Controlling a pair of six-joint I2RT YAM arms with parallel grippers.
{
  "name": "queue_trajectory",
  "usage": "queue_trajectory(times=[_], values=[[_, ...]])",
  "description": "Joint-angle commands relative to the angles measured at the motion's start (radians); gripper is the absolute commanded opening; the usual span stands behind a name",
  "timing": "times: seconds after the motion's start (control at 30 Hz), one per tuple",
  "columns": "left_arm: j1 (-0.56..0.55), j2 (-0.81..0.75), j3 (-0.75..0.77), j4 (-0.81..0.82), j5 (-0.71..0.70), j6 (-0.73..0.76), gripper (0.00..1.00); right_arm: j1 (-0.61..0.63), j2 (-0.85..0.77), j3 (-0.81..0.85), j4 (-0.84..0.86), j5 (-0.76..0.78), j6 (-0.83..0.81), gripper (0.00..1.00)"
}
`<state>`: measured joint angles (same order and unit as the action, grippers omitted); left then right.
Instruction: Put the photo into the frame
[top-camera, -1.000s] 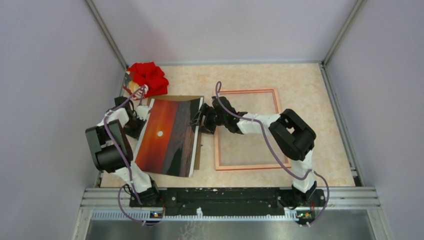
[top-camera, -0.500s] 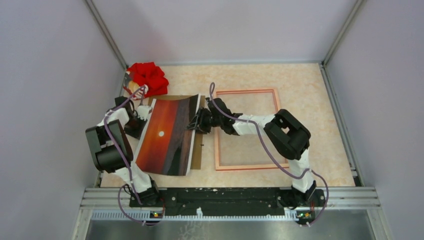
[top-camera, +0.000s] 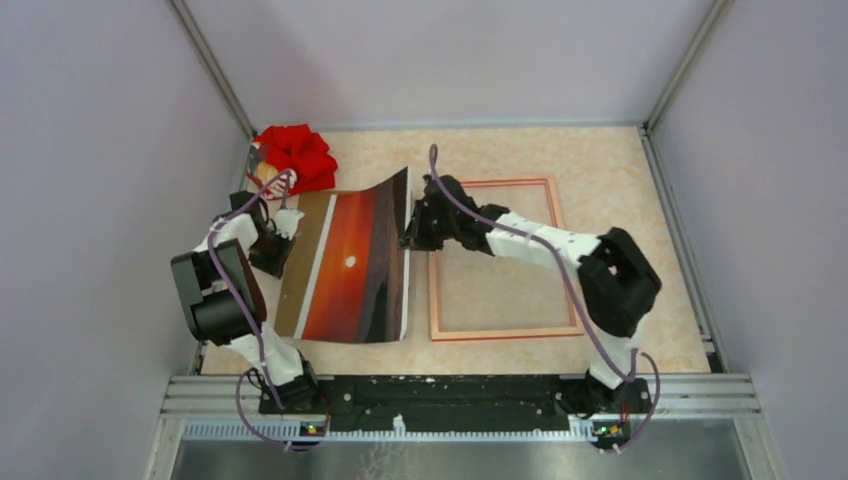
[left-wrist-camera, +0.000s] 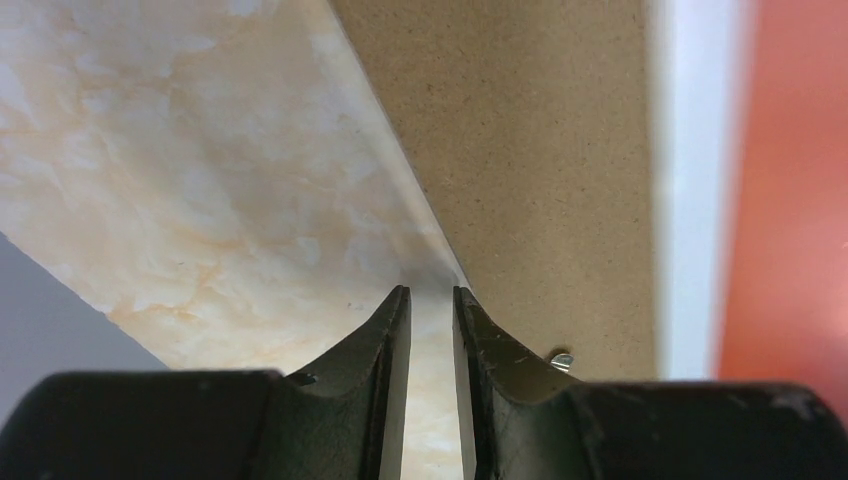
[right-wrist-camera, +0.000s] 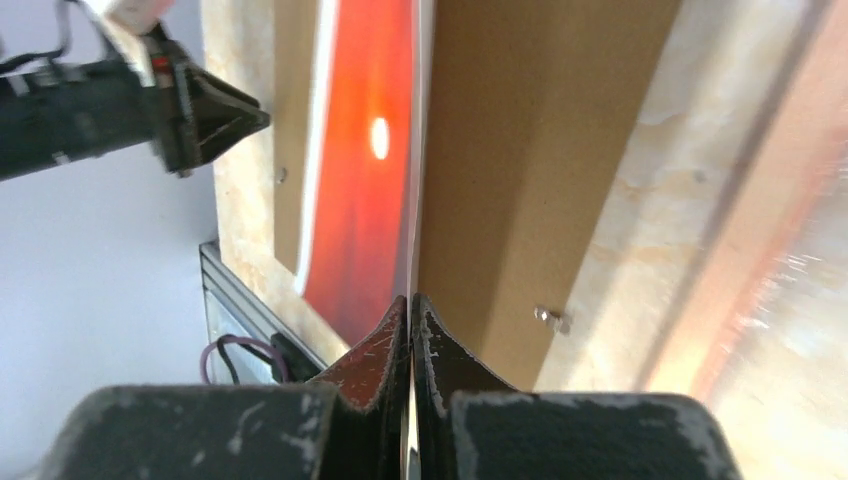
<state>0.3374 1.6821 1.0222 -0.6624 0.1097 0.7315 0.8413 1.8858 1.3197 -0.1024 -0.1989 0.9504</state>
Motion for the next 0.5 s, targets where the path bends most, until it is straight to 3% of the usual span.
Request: queue_trajectory(times=[0.0,0.1,0.27,0.47], values=[[0.000,-0.024,0.056,-0.012,-0.012,-0.009,0.29,-0.050,-0.274,0.160,-0.310,0.165,-0.271,0.00],[0.002,-0.030,0.070,-0.024,0.000,-0.010,0.30,-0.101,-0.395,0.282,-0.583,0.318,-0.443,0.00],[0.003,-0.035,0.070,-0.035,0.008,-0.008,0.30,-0.195,-0.524,0.485,-0.998,0.626,-0.575,0.00],[0.003,-0.028,0.064,-0.039,0.013,-0.003,0.30,-0.196,-0.570,0.603,-1.218,0.858,-0.585,0.00]])
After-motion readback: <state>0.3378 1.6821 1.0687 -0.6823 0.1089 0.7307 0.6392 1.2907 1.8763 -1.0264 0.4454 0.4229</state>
